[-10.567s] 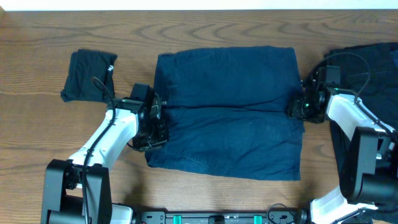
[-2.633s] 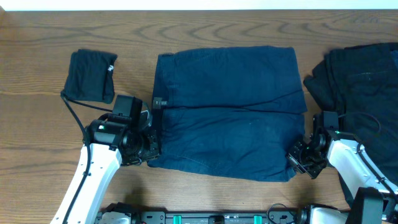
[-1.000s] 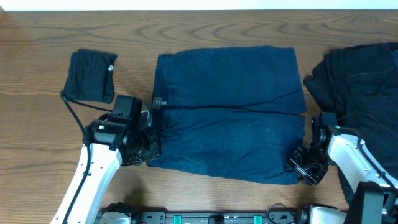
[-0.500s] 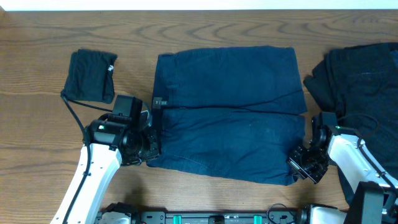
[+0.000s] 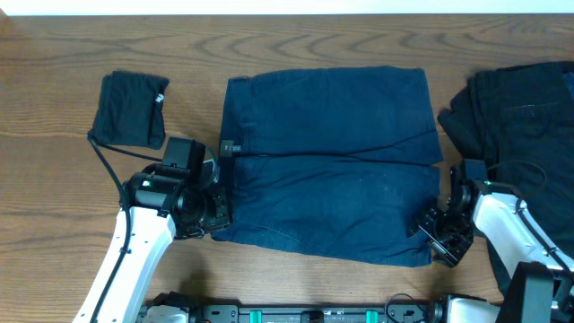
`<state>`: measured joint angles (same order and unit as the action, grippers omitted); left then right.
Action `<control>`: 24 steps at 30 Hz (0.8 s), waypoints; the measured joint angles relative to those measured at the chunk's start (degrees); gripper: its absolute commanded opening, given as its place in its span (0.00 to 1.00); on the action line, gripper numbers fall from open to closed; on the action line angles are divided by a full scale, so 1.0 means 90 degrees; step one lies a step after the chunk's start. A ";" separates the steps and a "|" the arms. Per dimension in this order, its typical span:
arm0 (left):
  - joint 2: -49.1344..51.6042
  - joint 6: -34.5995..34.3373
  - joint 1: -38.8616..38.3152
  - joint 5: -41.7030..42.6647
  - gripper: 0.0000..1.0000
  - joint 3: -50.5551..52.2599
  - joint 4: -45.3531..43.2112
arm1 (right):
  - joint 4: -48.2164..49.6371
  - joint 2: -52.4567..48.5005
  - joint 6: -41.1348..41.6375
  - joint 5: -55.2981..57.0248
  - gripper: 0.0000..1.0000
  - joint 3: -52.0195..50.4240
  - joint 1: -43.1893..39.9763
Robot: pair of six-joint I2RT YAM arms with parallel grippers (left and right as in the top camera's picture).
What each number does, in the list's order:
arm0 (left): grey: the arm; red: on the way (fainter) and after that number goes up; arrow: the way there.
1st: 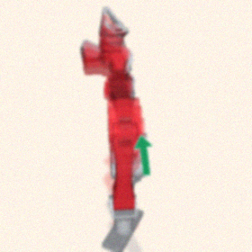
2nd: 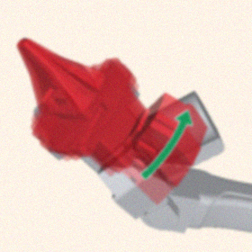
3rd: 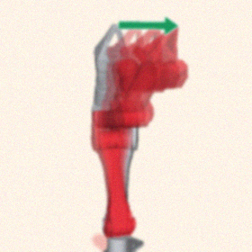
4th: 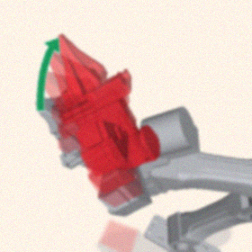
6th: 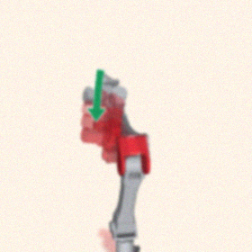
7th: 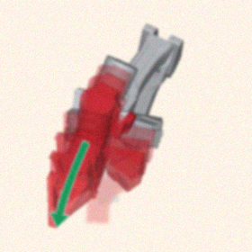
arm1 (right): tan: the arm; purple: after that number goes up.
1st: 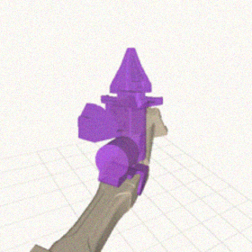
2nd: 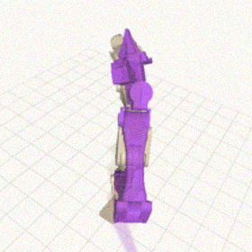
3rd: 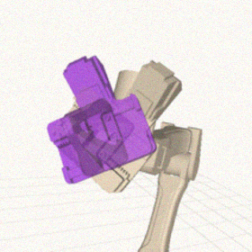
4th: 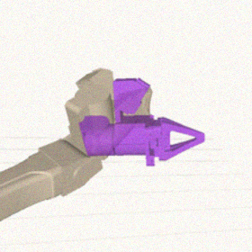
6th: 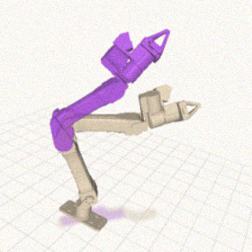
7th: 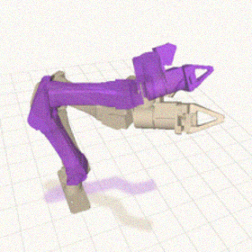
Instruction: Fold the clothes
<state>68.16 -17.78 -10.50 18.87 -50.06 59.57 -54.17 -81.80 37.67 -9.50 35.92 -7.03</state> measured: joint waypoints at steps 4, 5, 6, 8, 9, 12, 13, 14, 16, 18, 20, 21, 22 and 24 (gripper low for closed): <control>-0.0002 0.0027 0.0000 0.0000 0.17 0.0000 0.0002 | -0.0287 0.0000 0.0000 0.0158 0.72 0.0138 -0.0046; 0.0000 0.0027 0.0000 0.0002 0.17 0.0000 0.0002 | -0.0406 0.0000 0.0000 0.0146 0.73 0.0165 -0.0046; -0.0002 0.0029 0.0000 0.0000 0.17 0.0000 0.0000 | -0.0529 0.0000 -0.0002 0.0085 0.73 0.0180 -0.0046; -0.0002 0.0049 0.0000 0.0000 0.17 0.0000 0.0000 | -0.0743 0.0000 0.0000 -0.0092 0.74 0.0182 -0.0046; -0.0002 0.0053 0.0000 0.0000 0.17 0.0000 0.0002 | -0.0848 0.0000 0.0000 -0.0202 0.74 0.0182 -0.0046; 0.0000 0.0080 0.0000 0.0000 0.17 0.0000 0.0000 | -0.1056 0.0000 -0.0002 -0.0464 0.74 0.0182 -0.0046; 0.0000 0.0097 0.0000 0.0000 0.17 0.0000 0.0002 | -0.1078 0.0000 -0.0002 -0.0495 0.74 0.0182 -0.0046; 0.0000 0.0100 0.0000 0.0000 0.17 0.0000 0.0002 | -0.1073 0.0000 -0.0002 -0.0505 0.74 0.0182 -0.0046; -0.0002 0.0117 0.0000 0.0000 0.17 0.0000 0.0000 | -0.0991 0.0000 0.0000 -0.0522 0.73 0.0180 -0.0046; 0.0000 0.0119 0.0000 0.0000 0.17 0.0000 0.0000 | -0.0857 0.0000 0.0002 -0.0527 0.72 0.0175 -0.0046; -0.0002 0.0121 0.0000 0.0000 0.17 0.0000 0.0002 | -0.0758 0.0000 0.0017 -0.0542 0.72 0.0148 -0.0046; -0.0002 0.0121 0.0000 0.0000 0.17 0.0000 0.0002 | -0.0707 0.0000 0.0029 -0.0549 0.72 0.0117 -0.0046; -0.0002 0.0121 0.0000 0.0000 0.17 0.0000 0.0000 | -0.0663 0.0000 0.0034 -0.0549 0.72 0.0073 -0.0046; -0.0002 0.0121 0.0000 0.0000 0.17 0.0000 0.0000 | -0.0636 0.0000 0.0049 -0.0559 0.72 -0.0010 -0.0044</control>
<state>68.14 -16.69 -10.50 18.87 -50.06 59.57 -59.90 -81.80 38.11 -14.52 35.83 -7.42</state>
